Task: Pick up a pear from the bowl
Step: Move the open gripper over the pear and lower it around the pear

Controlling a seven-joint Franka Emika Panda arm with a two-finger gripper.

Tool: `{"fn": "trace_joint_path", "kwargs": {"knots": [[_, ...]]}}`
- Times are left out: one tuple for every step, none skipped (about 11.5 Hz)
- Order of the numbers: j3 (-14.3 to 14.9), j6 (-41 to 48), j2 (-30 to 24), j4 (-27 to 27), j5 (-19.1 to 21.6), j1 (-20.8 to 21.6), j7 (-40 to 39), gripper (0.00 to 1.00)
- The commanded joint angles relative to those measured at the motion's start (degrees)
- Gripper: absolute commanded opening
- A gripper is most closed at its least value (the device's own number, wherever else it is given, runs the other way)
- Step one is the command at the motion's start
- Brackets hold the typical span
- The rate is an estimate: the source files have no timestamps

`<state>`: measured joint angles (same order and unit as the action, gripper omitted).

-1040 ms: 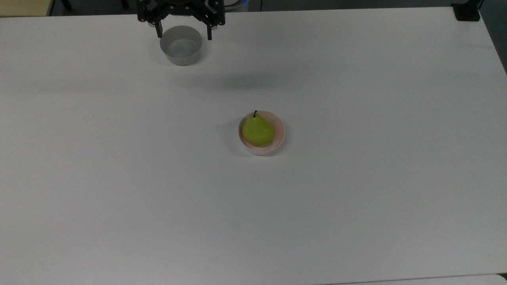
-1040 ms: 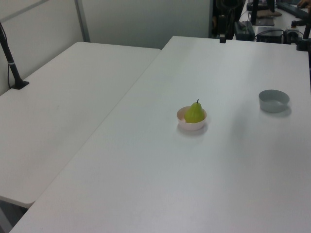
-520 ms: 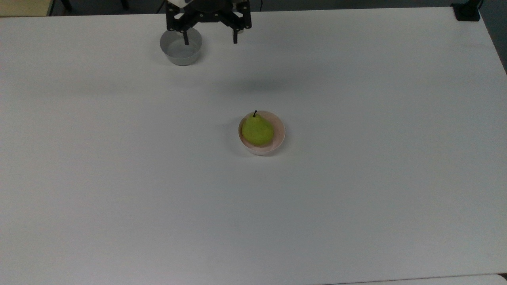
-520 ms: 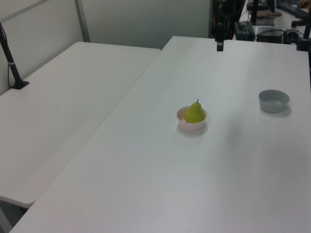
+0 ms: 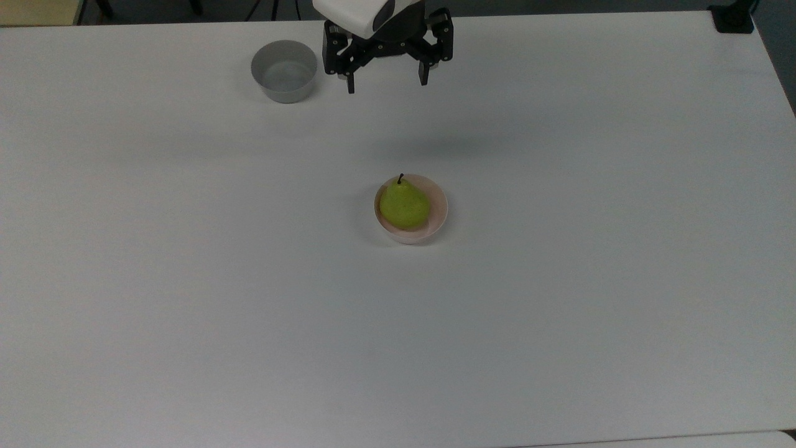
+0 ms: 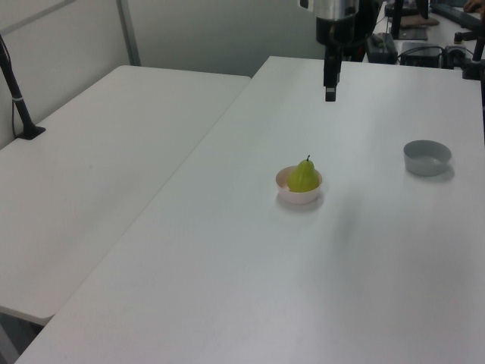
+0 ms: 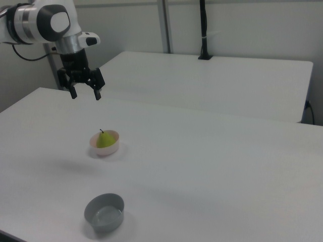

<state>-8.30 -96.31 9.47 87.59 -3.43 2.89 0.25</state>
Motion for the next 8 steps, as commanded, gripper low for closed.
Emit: {"fn": "trace_joint_path", "kwargs": {"knots": [[0.30,-3.18,2.91,-0.06,0.53,1.86,1.59,1.00],[0.30,-3.35,4.22,-0.06,0.19,1.86,1.85,1.00],[0.30,-5.96,5.54,0.03,-0.08,2.12,2.03,1.00],[0.30,-9.21,6.77,0.55,-0.26,2.47,2.73,1.00],[0.30,-10.02,8.70,0.56,-1.04,2.56,3.86,1.00],[0.30,-10.56,10.11,0.56,-2.96,2.65,4.14,1.00],[0.30,-11.60,11.17,1.08,-3.59,2.65,4.14,1.00],[0.30,-13.01,11.88,1.87,-3.86,2.65,4.14,1.00]]}}
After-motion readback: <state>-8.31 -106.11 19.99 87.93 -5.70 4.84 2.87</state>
